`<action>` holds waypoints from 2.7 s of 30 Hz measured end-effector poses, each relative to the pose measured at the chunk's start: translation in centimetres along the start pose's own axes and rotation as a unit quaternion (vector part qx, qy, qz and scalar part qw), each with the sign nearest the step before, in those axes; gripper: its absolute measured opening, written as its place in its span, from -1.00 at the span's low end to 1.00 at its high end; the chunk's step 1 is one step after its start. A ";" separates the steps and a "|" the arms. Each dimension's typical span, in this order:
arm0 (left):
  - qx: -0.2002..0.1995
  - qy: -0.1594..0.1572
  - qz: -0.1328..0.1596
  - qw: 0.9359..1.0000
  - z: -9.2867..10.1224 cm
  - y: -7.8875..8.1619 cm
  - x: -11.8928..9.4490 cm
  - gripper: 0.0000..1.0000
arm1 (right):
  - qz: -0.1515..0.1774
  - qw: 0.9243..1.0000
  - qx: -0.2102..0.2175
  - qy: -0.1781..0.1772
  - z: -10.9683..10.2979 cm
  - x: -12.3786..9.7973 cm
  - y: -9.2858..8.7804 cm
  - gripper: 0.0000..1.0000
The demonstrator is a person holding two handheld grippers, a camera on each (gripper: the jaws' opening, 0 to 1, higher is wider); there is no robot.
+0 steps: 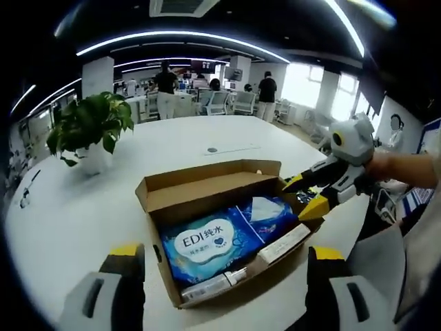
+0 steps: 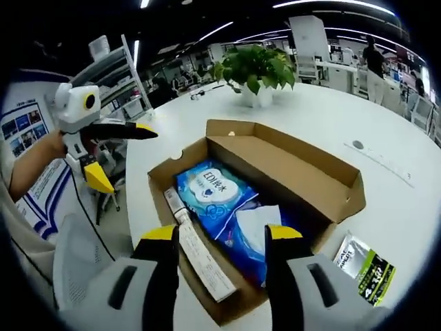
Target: Operate the shoe box by opening the lid, removing the specified soft item, and placing it in the target area until the item is outside and the box remains undamaged.
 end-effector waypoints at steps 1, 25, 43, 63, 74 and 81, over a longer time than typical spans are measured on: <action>-0.002 0.003 -0.001 1.000 -0.1 -0.2 -0.1 0.99 | -0.007 1.000 0.000 -0.001 0.3 0.5 0.0 -0.10; -0.057 0.043 0.000 0.997 -2.1 -2.8 -0.4 0.50 | -0.081 0.996 -0.040 0.014 2.7 6.9 1.5 -0.26; -0.074 0.058 0.015 0.995 -2.3 -3.3 -0.3 0.23 | -0.126 0.992 0.002 -0.010 4.1 10.0 1.0 -0.59; -0.071 0.064 0.014 0.995 -1.6 -3.6 -0.3 0.09 | -0.091 0.995 -0.015 -0.033 3.2 8.8 2.3 -0.99; -0.059 0.067 0.007 0.996 -1.3 -3.8 -0.8 0.07 | -0.073 0.996 -0.023 -0.051 2.1 6.9 3.1 -1.00; -0.045 0.068 -0.005 0.997 -1.2 -3.4 -0.3 0.01 | -0.067 0.996 -0.019 -0.060 1.7 5.2 3.1 -1.00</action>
Point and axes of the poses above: the point that each gripper's makers call its tool centre point, and the gripper's own axes: x roughly forward along the fingers, z roughly to its right, y roughly out of its top, the point moved 9 cm from there along -x, roughly backward along the fingers, and after that the axes turned 8 degrees about y, right-handed, at the moved point
